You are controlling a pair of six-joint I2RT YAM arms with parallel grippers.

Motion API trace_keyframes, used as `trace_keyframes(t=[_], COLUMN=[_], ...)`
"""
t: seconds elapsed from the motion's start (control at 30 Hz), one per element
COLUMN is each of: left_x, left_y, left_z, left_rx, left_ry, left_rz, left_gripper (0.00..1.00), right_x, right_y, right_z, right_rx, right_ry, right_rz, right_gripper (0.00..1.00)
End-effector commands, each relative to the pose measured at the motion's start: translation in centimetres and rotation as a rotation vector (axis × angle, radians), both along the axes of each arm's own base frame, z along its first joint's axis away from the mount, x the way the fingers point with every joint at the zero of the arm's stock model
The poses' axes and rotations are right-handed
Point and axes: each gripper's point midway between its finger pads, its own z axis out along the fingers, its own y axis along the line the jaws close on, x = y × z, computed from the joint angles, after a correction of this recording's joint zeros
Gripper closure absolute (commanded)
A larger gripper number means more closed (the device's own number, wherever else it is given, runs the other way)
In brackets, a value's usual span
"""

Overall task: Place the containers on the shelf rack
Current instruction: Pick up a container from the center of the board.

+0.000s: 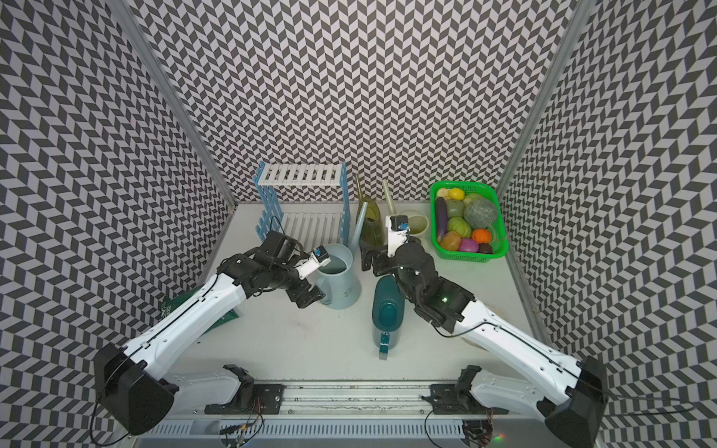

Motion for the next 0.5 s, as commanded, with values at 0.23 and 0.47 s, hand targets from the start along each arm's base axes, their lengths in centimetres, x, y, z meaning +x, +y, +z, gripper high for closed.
trace_keyframes(t=[0.23,0.47], left_x=[4.0,4.7], left_y=[4.3,4.2], left_z=[0.7,1.2], left_rx=[0.017,-0.049], left_ry=[-0.103,-0.188], left_rz=[0.112,0.054], left_gripper=[0.08,0.07], right_x=[-0.2,-0.8], right_y=[-0.6,-0.4], right_z=[0.9,1.2], right_rx=[0.032,0.038], right_ry=[-0.024,-0.036], right_rz=[-0.014,0.021], right_gripper=[0.0,0.0])
